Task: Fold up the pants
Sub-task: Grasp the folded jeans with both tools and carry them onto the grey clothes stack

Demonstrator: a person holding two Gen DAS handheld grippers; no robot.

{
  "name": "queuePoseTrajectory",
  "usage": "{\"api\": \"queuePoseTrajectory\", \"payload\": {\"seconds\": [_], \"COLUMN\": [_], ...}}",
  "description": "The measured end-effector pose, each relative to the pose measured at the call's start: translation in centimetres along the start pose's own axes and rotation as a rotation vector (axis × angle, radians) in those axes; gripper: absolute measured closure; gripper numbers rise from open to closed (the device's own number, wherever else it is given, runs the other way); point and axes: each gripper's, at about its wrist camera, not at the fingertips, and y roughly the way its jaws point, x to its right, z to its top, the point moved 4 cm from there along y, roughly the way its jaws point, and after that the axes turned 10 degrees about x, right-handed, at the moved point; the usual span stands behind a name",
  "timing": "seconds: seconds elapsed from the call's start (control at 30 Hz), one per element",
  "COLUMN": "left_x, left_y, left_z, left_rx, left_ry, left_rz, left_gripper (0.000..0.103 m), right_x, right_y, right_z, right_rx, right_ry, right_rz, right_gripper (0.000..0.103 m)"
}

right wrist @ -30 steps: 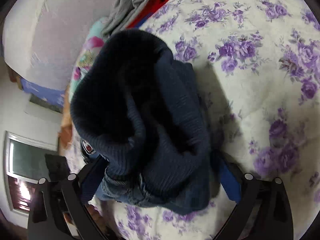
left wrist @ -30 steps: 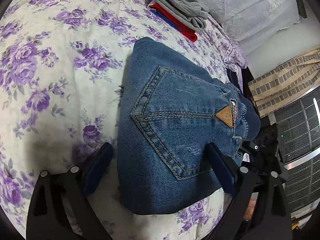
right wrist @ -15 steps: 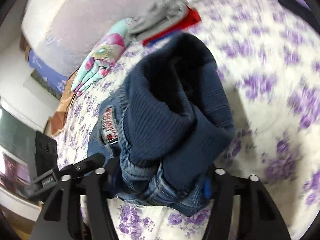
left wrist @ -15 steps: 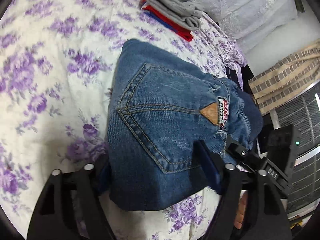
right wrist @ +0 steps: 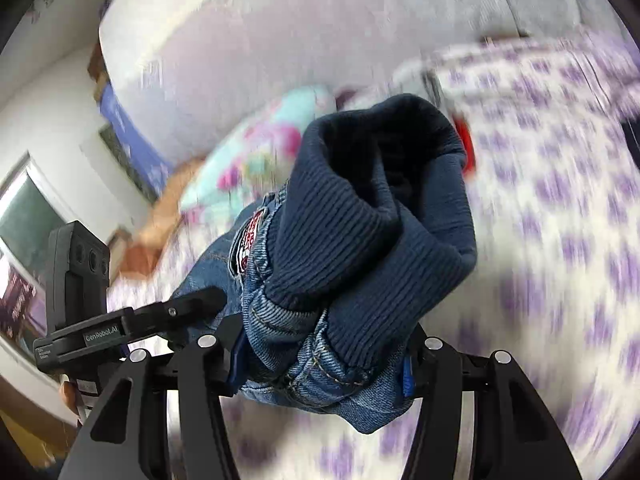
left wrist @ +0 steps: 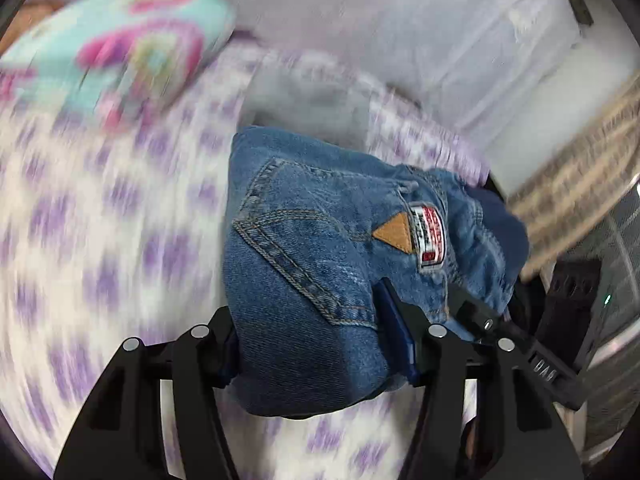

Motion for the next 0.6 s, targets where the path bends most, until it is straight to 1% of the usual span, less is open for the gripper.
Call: {"api": "queuePoseTrajectory", "payload": {"seconds": [0.07, 0.1, 0.17, 0.2, 0.23, 0.27, 0.3, 0.33, 0.37, 0.4, 0.43, 0.47, 0.5, 0.53, 0.57, 0.6], "left_x": [1.1, 1.7, 2.3, 2.1, 1.8, 0.9, -0.5, -1.6, -3.3, -5.2, -6.3, -6.9, -7.3, -7.5, -7.4, -7.4], "left_y": [2.6, 4.4, 7.4, 9.9, 11.6, 13.9, 17.0, 19.1, 22.2, 25.0, 26.3, 27.1, 26.8, 26.4, 26.0, 25.4], "left_z": [6.6, 10.1, 14.8, 17.4, 18.6, 19.6, 20.3, 20.3, 19.7, 18.5, 17.5, 16.8, 16.5, 16.5, 16.7, 16.8], "left_rx": [0.042, 0.072, 0.106, 0.110, 0.100, 0.079, 0.042, 0.010, -0.045, -0.102, -0.117, -0.098, -0.055, -0.052, -0.060, -0.068], "left_ry": [0.027, 0.053, 0.107, 0.122, 0.115, 0.093, 0.067, 0.051, 0.037, 0.017, 0.009, 0.012, 0.005, -0.001, 0.001, 0.012], "left_rz": [0.001, 0.007, 0.014, 0.012, 0.011, 0.011, 0.021, 0.033, 0.060, 0.088, 0.093, 0.075, 0.023, -0.002, -0.018, -0.017], "left_gripper": [0.046, 0.046, 0.046, 0.046, 0.046, 0.046, 0.046, 0.046, 0.046, 0.046, 0.041, 0.036, 0.035, 0.034, 0.034, 0.034], "right_x": [0.7, 1.5, 3.3, 4.3, 5.7, 6.7, 8.4, 10.4, 12.5, 13.7, 14.6, 14.9, 14.8, 14.6, 14.2, 13.8], "right_y": [2.6, 4.9, 8.8, 10.5, 12.7, 14.4, 17.1, 19.8, 22.3, 23.6, 24.4, 24.1, 23.8, 23.6, 23.3, 23.0], "right_z": [4.9, 8.6, 13.2, 14.5, 15.8, 16.4, 16.4, 15.7, 14.3, 13.2, 12.3, 12.1, 12.2, 12.3, 12.7, 13.0], "right_rx": [0.050, 0.089, 0.117, 0.114, 0.105, 0.087, 0.057, 0.016, -0.028, -0.040, -0.026, 0.010, 0.015, 0.006, -0.023, -0.045], "right_ry": [-0.002, -0.007, 0.001, 0.017, 0.031, 0.039, 0.054, 0.075, 0.098, 0.097, 0.089, 0.095, 0.101, 0.101, 0.089, 0.072], "right_rz": [0.010, 0.018, 0.017, 0.017, 0.015, 0.012, 0.002, -0.019, -0.051, -0.072, -0.067, -0.021, -0.003, 0.002, -0.008, -0.028], "right_gripper": [0.047, 0.047, 0.047, 0.047, 0.047, 0.047, 0.047, 0.046, 0.046, 0.042, 0.038, 0.036, 0.033, 0.031, 0.031, 0.028]}}
